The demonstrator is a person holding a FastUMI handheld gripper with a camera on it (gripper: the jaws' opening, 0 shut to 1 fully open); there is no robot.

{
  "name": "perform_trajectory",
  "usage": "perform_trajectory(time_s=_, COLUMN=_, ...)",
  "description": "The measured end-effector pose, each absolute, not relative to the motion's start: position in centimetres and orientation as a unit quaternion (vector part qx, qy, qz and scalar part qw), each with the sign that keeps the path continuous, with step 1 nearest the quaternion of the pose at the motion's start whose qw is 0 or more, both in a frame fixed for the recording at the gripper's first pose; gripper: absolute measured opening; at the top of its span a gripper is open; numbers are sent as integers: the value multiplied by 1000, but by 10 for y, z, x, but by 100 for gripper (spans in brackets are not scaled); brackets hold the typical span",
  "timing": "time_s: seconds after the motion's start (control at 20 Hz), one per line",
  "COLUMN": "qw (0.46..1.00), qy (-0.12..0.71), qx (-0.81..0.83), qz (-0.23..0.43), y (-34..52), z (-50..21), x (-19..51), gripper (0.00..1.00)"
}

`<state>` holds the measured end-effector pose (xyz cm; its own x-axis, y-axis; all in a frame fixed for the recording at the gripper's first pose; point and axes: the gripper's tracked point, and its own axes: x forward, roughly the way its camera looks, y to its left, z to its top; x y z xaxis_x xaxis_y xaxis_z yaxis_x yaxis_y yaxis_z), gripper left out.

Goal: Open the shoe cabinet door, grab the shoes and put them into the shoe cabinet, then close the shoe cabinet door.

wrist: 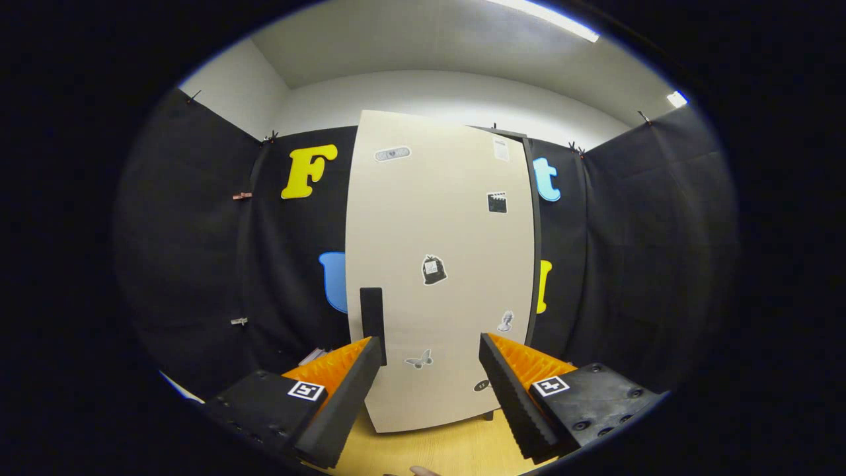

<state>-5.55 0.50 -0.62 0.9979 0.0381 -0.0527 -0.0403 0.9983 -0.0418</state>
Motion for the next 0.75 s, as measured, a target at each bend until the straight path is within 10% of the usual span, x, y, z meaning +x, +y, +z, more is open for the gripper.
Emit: perform_trajectory(time_s=0.75, qw=999, qy=42, qx=-14, qz=15, y=-15, z=-10, x=-49, gripper=98)
